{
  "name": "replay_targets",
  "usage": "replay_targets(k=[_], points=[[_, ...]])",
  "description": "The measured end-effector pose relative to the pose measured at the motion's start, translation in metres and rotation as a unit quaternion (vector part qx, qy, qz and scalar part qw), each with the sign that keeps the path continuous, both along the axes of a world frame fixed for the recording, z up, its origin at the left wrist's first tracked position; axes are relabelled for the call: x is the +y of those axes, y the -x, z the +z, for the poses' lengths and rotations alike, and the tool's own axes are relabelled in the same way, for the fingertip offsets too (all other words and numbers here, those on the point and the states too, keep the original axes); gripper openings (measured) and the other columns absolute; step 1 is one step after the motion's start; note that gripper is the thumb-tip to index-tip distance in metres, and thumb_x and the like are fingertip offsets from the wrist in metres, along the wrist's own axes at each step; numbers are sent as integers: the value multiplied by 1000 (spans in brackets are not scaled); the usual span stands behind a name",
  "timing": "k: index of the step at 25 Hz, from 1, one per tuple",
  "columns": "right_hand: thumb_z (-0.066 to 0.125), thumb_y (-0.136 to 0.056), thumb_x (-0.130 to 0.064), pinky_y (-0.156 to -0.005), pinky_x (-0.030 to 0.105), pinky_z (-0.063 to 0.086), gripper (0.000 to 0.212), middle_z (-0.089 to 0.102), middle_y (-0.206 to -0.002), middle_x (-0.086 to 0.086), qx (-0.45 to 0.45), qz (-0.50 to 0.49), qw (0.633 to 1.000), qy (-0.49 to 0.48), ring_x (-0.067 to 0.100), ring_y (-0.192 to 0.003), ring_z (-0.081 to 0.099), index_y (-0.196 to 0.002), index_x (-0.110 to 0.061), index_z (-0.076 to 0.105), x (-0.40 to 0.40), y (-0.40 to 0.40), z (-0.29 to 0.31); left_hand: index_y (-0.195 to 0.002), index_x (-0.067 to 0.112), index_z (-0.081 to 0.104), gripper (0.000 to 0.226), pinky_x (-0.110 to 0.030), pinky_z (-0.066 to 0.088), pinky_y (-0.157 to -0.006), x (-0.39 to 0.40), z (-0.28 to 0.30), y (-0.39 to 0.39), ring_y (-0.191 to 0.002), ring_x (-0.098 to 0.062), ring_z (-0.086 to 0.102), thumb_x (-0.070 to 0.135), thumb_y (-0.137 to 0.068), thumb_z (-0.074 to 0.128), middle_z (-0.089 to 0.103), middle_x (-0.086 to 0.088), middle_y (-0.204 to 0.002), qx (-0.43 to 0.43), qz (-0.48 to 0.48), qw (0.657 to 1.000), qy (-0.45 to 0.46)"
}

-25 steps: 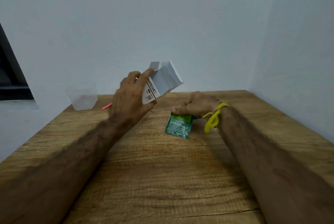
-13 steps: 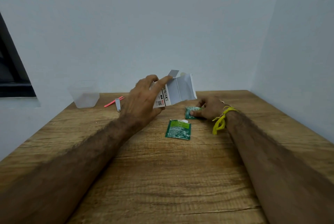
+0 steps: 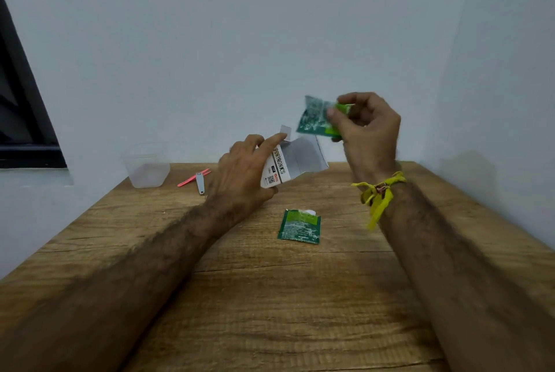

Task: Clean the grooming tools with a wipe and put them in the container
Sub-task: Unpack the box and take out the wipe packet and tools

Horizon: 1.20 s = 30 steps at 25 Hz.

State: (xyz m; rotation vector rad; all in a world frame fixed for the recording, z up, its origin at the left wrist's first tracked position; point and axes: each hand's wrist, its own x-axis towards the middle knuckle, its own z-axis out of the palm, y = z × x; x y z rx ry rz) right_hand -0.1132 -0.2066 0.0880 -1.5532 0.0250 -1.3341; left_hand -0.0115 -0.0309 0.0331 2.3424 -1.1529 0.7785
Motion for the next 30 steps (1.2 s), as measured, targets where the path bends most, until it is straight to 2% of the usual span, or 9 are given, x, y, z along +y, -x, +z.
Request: replay_targets(k=[4,7,9,12,14,18,21,25,30], points=[[81,-77,-12,-67,30,59,13,68,-74,-1,189,-109,961,168,11,-72,66,-86,-18,73,15,-3,-13,-154,36,26,106,-41,51,-93,0,2,3,-112,-18,46,33,-68,89,47,-1,-131,4,-19,999,31],[64,-88,-6,-82,39,58,20,74,-94,6,275,-93,927,238,21,-93,67,-100,-20,73,15,-6,-18,-154,35,29,105,-40,52,-89,-4,0,10,-111,-17,46,35,-67,89,48,0,-129,-19,-47,998,38],[57,-90,-5,-79,44,57,21,72,-97,7,301,-85,915,257,27,-96,65,-101,-23,62,17,-8,-21,-154,35,26,108,-41,53,-87,-8,-3,14,-110,-18,48,35,-67,89,50,0,-127,-39,-62,997,40],[72,-84,-16,-67,39,55,20,67,-88,0,179,-120,947,236,19,-79,64,-94,-18,55,15,-3,-17,-157,39,12,119,-35,51,-82,-11,-2,16,-108,-19,50,35,-67,88,51,0,-124,-22,-83,994,63],[74,-83,-25,-71,33,51,21,64,-92,-2,78,-143,960,229,14,-79,58,-96,-16,59,9,0,-12,-157,41,12,118,-32,47,-82,-12,1,13,-109,-16,49,38,-67,88,51,1,-124,11,-88,991,105],[77,-76,-43,-88,30,42,55,53,-121,-3,97,-167,948,254,14,-110,46,-122,-21,54,2,-4,-23,-142,41,38,88,-31,53,-81,-14,7,12,-110,-12,50,47,-67,84,51,6,-122,37,-79,983,161],[80,-73,-46,-88,27,42,73,45,-132,-7,80,-132,974,163,10,-119,44,-133,-27,43,0,-9,-28,-135,36,44,79,-29,52,-82,-24,9,15,-109,-8,50,50,-68,84,53,9,-123,49,-94,977,185],[78,-80,-31,-68,16,50,50,62,-110,-15,77,-22,990,112,-2,-101,59,-121,-33,50,-11,-8,-27,-138,33,44,80,-35,54,-86,-49,11,17,-110,-9,50,45,-69,84,53,7,-125,70,-105,972,198],[69,-86,-44,-75,32,58,28,70,-105,-15,83,-59,977,189,2,-99,64,-109,-29,70,-12,-11,-35,-147,33,29,100,-42,57,-86,-63,-3,21,-112,-14,56,44,-67,87,54,7,-128,123,-120,954,245]])
